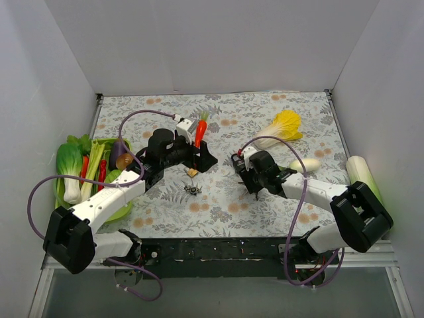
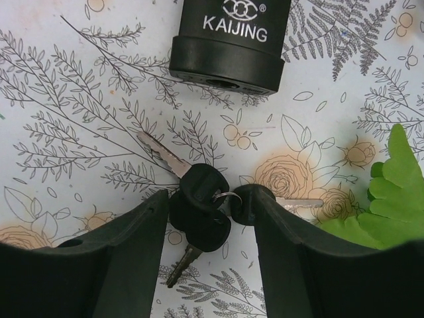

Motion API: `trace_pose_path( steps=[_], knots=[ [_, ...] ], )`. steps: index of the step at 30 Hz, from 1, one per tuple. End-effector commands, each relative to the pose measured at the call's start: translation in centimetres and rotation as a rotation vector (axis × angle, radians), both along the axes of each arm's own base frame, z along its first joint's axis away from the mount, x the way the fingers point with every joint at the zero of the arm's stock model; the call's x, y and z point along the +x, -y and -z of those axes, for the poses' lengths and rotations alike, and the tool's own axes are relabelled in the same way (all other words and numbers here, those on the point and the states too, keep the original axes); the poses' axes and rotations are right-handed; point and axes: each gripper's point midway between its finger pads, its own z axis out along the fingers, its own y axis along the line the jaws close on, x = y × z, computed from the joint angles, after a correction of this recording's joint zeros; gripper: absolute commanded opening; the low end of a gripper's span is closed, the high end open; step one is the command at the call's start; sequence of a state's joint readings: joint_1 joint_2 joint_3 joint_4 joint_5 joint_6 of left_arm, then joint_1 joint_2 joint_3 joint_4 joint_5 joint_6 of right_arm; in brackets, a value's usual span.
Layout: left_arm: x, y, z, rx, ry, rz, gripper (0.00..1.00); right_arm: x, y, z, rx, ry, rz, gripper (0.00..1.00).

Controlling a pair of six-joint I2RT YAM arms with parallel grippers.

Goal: Unlock with the key

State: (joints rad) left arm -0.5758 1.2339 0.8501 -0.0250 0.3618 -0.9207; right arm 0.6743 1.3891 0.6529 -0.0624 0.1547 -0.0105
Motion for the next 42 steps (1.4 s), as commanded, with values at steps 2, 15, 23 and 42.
trace_pose_path(
  steps=[2,15,23,42],
  knots=[
    [0.3,-0.9,-1.5,0.013,0.052,-0.023,0.98,1.1,0.1,-0.7,-0.062,0.052,-0.022,0.6],
    [0.7,-1.6,-1.6,0.033,0.058,-0.054,0.98,1.5,-0.2,0.6,-0.136,0.063,-0.075,0.53],
    [0.6,-1.6,-1.7,0.028,0.059,-0.054,0.98,1.2,0.3,1.2,-0.156,0.032,-0.046,0.25],
    [-2.3,0.1,-3.1,-0.079,0.061,0.112,0.98,-2.1,-5.6,-6.6,0.345,0.006,-0.129,0.01]
  ],
)
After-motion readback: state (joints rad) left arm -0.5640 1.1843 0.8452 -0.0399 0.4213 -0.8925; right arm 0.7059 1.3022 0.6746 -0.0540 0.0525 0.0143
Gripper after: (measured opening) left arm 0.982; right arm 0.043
